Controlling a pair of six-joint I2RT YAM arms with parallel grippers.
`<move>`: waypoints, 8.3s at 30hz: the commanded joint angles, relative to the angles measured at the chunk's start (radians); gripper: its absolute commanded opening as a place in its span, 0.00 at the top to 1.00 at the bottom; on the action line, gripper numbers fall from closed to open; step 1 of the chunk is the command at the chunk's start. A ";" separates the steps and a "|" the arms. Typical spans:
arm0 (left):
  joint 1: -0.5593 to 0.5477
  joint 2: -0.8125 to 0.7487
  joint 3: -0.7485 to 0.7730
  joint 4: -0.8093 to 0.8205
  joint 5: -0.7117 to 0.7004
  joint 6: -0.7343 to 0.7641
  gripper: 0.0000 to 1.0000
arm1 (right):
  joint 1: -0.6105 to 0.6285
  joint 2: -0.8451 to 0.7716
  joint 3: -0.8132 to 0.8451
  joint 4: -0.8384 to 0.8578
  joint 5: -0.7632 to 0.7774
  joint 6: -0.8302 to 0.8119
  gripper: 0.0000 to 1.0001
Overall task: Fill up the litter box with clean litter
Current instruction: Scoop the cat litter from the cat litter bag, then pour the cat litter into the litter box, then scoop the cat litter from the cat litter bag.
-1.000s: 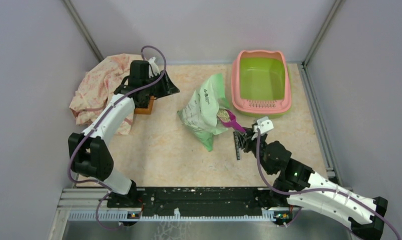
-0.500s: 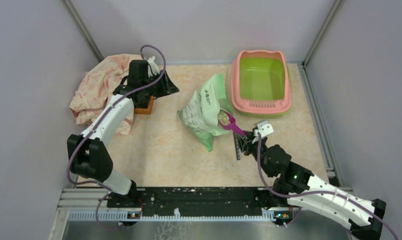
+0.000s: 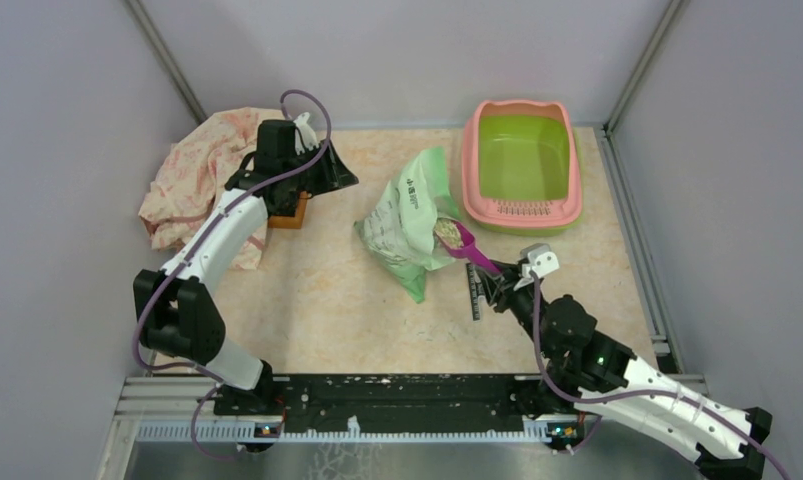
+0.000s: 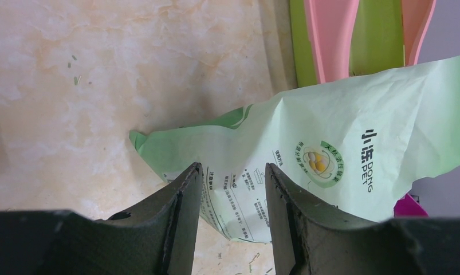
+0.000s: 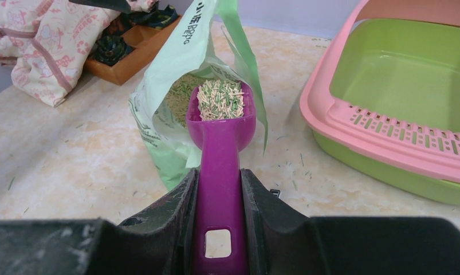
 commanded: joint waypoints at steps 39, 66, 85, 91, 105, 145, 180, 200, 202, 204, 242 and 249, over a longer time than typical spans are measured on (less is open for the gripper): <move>-0.004 -0.006 0.050 -0.006 0.016 0.012 0.49 | 0.007 -0.093 0.275 -0.230 -0.065 -0.027 1.00; -0.004 -0.007 0.036 0.011 0.030 0.005 0.50 | 0.007 -0.093 0.267 -0.015 0.060 -0.164 1.00; 0.001 -0.004 0.033 0.024 0.064 0.011 0.50 | -0.166 0.319 0.451 0.120 0.304 -0.248 1.00; 0.011 -0.014 0.030 0.030 0.089 0.010 0.49 | -0.467 0.499 0.592 -0.006 0.036 -0.105 1.00; 0.028 -0.046 0.003 0.043 0.135 0.005 0.49 | -0.859 0.969 0.931 -0.224 -0.373 0.010 1.00; 0.034 -0.061 0.014 -0.006 0.106 0.015 0.45 | -0.883 0.439 0.864 -0.714 -0.950 -0.019 1.00; 0.068 0.235 0.195 -0.035 0.297 0.047 0.12 | -0.573 0.849 1.063 -0.711 -0.738 -0.059 1.00; 0.071 0.247 0.131 -0.016 0.269 0.054 0.12 | -0.416 1.113 1.246 -0.823 -0.672 -0.092 1.00; 0.072 0.246 0.126 -0.015 0.267 0.055 0.12 | -0.401 1.130 1.246 -0.817 -0.667 -0.091 1.00; 0.072 0.248 0.123 -0.013 0.266 0.055 0.13 | -0.388 1.144 1.238 -0.799 -0.662 -0.092 1.00; 0.077 0.181 0.091 -0.039 0.247 0.051 0.13 | -0.143 0.745 0.128 0.424 -0.344 0.048 1.00; 0.077 0.164 0.086 -0.046 0.244 0.051 0.13 | -0.099 0.621 0.027 0.519 -0.247 0.019 1.00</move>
